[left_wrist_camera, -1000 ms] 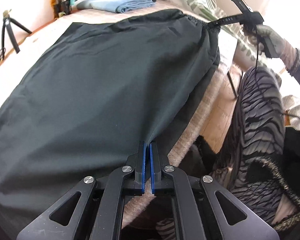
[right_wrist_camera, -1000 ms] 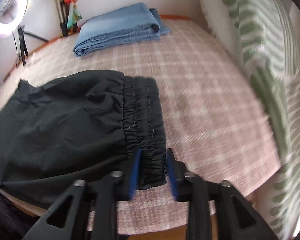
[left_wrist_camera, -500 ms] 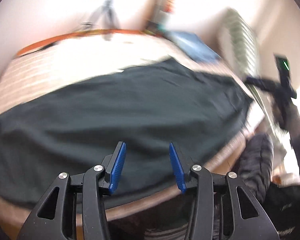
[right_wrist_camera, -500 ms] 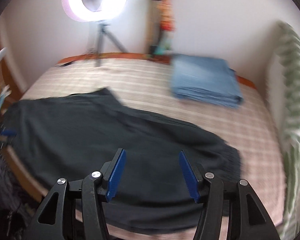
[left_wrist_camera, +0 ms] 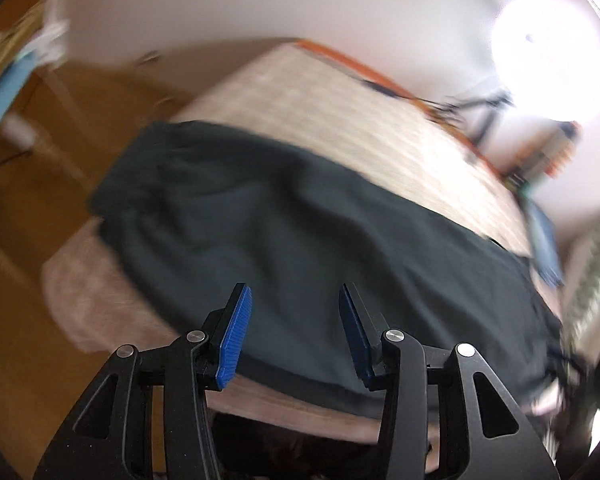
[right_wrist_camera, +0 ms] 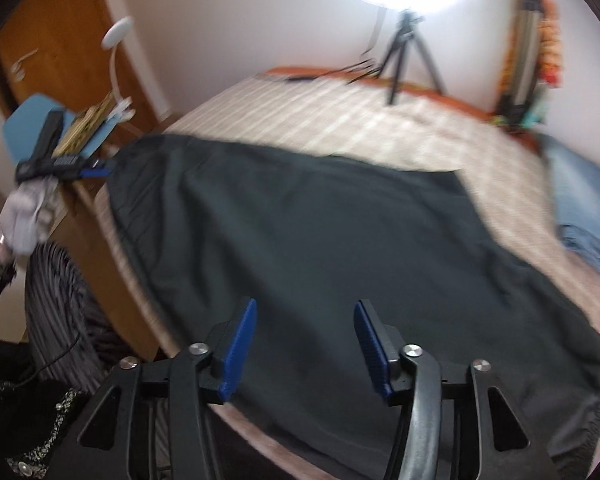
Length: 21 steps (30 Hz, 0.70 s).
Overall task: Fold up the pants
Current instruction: 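Lay the trousers flat on the bed and open both tools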
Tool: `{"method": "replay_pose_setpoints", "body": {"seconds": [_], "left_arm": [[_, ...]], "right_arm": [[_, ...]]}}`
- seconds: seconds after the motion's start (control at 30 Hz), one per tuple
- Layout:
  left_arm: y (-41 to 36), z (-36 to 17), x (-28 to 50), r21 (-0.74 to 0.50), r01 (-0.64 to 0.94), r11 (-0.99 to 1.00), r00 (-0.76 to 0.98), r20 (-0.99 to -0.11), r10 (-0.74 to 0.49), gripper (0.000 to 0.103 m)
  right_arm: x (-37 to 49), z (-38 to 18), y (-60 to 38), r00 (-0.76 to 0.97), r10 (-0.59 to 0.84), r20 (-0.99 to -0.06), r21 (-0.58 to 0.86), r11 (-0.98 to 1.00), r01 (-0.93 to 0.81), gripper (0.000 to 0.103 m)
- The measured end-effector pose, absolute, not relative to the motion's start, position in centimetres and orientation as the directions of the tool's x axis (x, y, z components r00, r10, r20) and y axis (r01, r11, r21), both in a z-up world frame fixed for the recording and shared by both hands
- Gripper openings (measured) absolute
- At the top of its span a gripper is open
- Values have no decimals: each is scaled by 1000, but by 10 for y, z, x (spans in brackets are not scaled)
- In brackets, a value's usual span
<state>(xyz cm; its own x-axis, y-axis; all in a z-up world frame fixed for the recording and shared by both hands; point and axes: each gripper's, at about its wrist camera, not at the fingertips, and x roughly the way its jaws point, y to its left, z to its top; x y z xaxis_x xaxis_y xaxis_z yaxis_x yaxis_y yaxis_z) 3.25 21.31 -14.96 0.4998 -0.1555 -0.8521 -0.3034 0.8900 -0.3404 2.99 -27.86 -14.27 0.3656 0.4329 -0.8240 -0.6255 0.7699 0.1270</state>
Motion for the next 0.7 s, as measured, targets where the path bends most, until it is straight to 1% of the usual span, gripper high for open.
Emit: {"method": "replay_pose_setpoints", "body": {"seconds": [0.13,0.23,0.37,0.57,0.7], "left_arm": [[243,-173,37,-328,-401,856,456,-881,-124,44],[249,-185,38,-269,-435,859,420,-905,-70,44],[256,-192,33,-264,-469,843,417,-907,-52,44],[260,-193,34,-233,-488,841,408,-913,-16,44],[250,-176,34,-232,-446,864,446,-895,-10,44]], "right_arm": [[25,-167,-251,311,430,-848,133,739,-660,48],[23,-182,-238,271,428,-862,146,722,-676,48],[18,-194,-230,234,432,-871,164,705,-690,49],[7,-196,-220,206,422,-883,144,662,-736,50],[9,-203,-222,173,418,-892,176,673,-718,49]]}}
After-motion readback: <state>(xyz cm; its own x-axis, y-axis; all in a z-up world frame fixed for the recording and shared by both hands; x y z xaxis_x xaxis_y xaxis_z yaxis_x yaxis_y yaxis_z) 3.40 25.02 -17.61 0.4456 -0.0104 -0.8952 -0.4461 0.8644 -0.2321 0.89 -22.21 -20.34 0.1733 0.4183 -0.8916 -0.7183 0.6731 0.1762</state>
